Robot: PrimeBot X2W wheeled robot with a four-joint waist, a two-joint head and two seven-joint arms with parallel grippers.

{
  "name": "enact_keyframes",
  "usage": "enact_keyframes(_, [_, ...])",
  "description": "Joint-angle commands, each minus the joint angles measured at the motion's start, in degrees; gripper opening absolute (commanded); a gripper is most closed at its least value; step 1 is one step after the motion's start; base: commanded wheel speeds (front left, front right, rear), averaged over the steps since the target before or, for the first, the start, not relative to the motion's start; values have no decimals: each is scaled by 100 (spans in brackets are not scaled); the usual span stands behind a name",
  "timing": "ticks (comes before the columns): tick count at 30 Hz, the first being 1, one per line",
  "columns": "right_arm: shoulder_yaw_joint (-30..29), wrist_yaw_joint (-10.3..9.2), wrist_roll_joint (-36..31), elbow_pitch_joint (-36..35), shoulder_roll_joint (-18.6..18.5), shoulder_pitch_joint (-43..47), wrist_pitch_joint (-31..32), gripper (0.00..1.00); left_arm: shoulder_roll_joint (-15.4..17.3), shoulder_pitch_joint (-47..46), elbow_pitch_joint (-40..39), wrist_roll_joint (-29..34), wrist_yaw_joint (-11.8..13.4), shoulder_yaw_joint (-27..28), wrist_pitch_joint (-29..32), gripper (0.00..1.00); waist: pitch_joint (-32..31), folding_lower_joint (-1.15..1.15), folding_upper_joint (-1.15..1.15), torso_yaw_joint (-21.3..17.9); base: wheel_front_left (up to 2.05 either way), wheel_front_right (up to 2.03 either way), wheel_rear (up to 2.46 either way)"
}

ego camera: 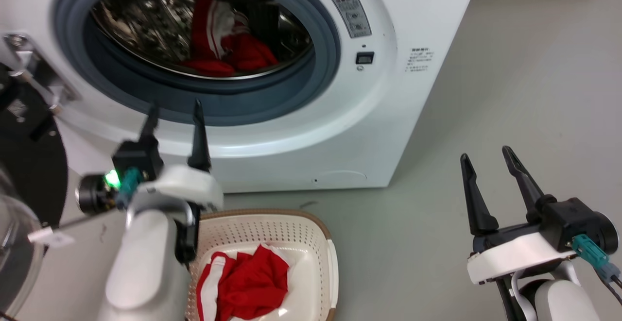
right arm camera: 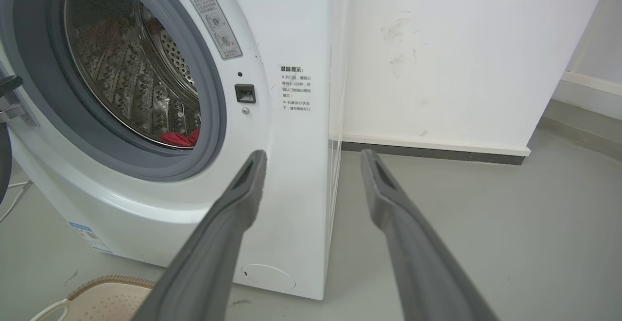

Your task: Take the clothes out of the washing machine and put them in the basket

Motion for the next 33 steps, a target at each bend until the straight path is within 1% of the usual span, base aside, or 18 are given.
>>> enact_keyframes(1, [38,-4,52,-28,0,-108,-28,100,84,-266,145,60,-55,21,-15,100,207,1,0,-126,0,0,0])
enact_keyframes(5, [124,-4,131,-24,0,-252,-101,100,262,-866,628,147,-118,50,-15,100,568,1,0,-294,0,0,0])
enact_keyframes(11, [305,-3,288,52,2,-543,-269,100,621,-1935,1548,259,-234,34,-14,100,1184,1,0,-601,0,0,0])
enact_keyframes(13, [350,-4,339,100,2,-645,-329,100,699,-2270,1817,308,-231,-16,21,100,1392,1,0,-699,0,0,0])
enact_keyframes(15, [414,-4,394,143,3,-763,-387,100,836,-2653,2052,352,-227,-34,129,100,1602,1,0,-805,0,0,0])
enact_keyframes(17, [488,-4,449,191,2,-880,-446,100,1054,-3089,2321,377,-303,-27,280,100,1828,1,0,-923,0,0,0])
enact_keyframes(18, [525,-4,483,225,4,-930,-481,100,1110,-3271,2458,397,-328,-41,359,100,1927,1,0,-980,0,0,0])
enact_keyframes(25, [846,-4,741,436,3,-1256,-629,100,1612,-4554,3230,526,-459,-152,1067,100,2516,1,0,-1378,0,0,0])
enact_keyframes(30, [1046,-3,943,543,5,-1412,-667,100,1982,-5299,3761,630,-615,-280,1895,100,2792,1,0,-1671,0,0,0])
enact_keyframes(33, [1124,-4,1040,513,4,-1477,-670,100,2186,-5698,4070,682,-734,-385,2547,100,2919,1,0,-1831,0,0,0])
